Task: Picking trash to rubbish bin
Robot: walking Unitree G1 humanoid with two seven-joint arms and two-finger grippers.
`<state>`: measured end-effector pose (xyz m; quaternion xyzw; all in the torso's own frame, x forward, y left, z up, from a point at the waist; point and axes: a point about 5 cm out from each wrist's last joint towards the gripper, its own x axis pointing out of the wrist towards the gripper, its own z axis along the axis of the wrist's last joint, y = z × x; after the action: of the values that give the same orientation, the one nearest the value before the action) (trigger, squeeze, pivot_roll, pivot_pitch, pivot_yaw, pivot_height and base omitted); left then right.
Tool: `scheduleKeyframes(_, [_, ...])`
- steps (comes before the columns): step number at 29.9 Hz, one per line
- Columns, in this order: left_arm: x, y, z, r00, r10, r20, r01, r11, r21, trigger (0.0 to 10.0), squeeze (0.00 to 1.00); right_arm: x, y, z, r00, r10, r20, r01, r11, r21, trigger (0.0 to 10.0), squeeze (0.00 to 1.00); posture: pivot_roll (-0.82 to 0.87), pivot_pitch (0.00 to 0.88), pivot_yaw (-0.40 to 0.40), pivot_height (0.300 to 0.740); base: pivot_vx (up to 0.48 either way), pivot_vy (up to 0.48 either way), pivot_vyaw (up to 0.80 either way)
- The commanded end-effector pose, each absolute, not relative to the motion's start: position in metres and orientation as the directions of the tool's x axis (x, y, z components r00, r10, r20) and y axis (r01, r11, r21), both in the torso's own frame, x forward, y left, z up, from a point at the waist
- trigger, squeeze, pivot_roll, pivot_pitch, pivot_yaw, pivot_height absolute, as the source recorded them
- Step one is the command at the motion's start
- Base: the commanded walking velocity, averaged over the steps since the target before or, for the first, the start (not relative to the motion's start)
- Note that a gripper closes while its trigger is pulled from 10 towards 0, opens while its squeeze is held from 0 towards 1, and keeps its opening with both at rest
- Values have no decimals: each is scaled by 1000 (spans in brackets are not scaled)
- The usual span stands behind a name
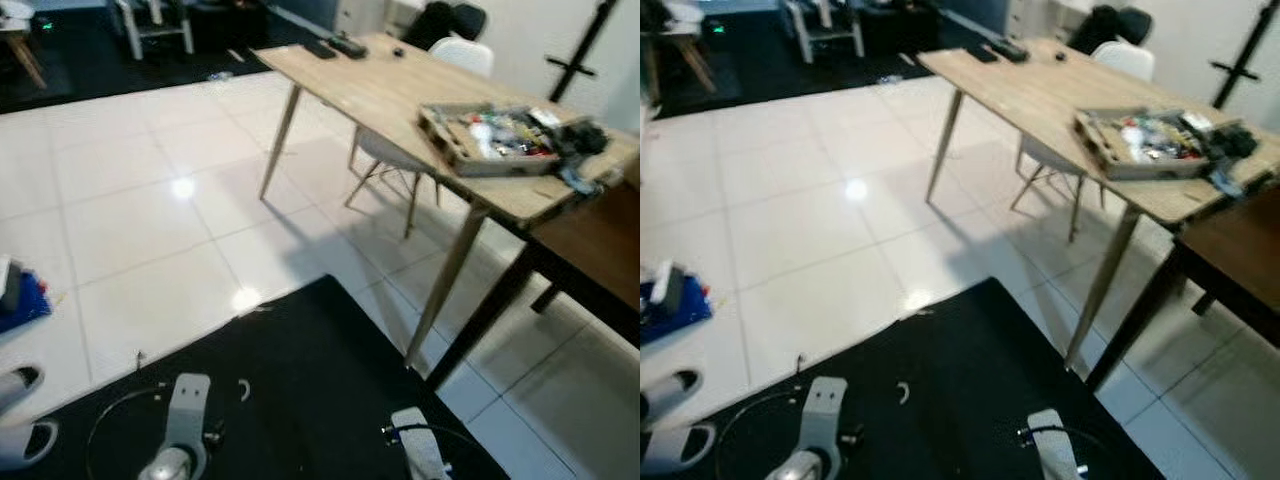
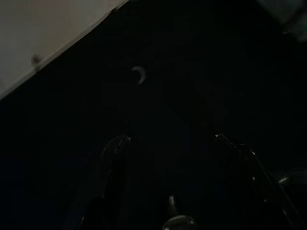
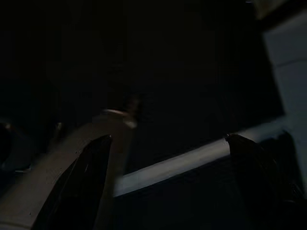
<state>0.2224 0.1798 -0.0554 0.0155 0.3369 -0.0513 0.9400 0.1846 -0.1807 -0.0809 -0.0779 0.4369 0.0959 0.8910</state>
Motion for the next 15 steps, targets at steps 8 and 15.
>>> scheduleKeyframes(8, [213,182,-61,744,-87,-663,109,994,-8,10000,0,177,-180,-85,580,98,-809,-223,974,-42,10000,0,89,80,-14,740,0,0,-800])
scheduleKeyframes(15, [214,181,-61,746,-86,-660,110,994,-6,10000,0,177,-179,-85,579,99,-810,-223,974,-39,10000,0,89,77,-12,740,0,0,-800])
